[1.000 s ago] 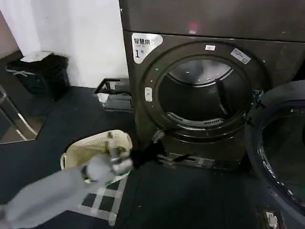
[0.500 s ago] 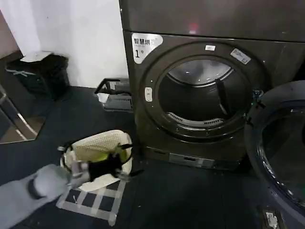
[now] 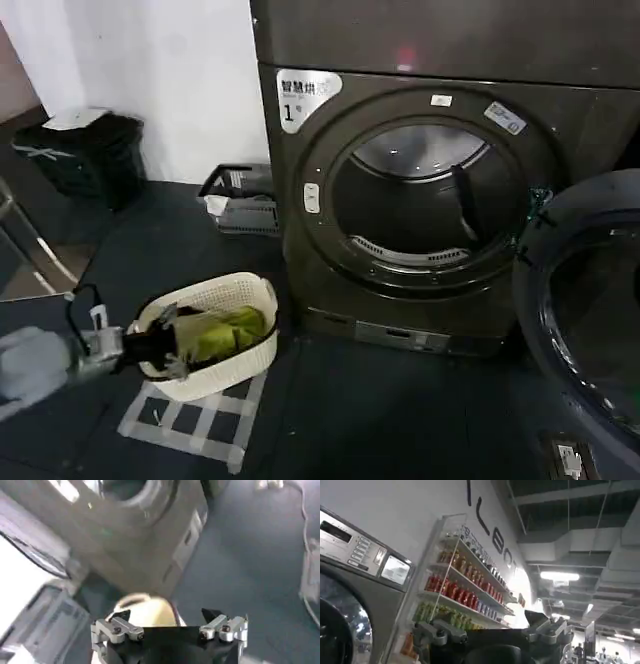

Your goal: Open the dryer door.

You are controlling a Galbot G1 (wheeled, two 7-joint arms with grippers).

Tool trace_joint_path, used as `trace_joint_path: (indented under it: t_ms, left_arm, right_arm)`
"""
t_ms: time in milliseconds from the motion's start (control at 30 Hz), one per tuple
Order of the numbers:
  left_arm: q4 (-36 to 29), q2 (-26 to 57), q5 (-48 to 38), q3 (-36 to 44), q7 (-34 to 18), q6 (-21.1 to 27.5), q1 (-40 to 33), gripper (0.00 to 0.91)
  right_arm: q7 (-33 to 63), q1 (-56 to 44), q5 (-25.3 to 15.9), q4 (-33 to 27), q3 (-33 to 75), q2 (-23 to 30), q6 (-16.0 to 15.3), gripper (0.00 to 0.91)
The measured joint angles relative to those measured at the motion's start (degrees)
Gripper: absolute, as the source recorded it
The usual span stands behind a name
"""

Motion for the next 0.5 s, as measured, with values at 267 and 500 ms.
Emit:
trace_joint_path:
  t_ms: [267, 500]
  left_arm:
    - [3.19, 1.84, 5.11, -1.05, 2.87, 4.76, 0.43, 0.907]
    - [3.73, 1.86, 7.62, -1.13, 3.77, 7.35, 0.6, 0.907]
  right_arm:
    - [-0.16, -0.34, 0.16, 0.25, 0.45, 0.2, 0.03, 0.907]
    - [-0.23, -0.46, 0.24, 0.61, 0.39, 0.42, 0.02, 0.907]
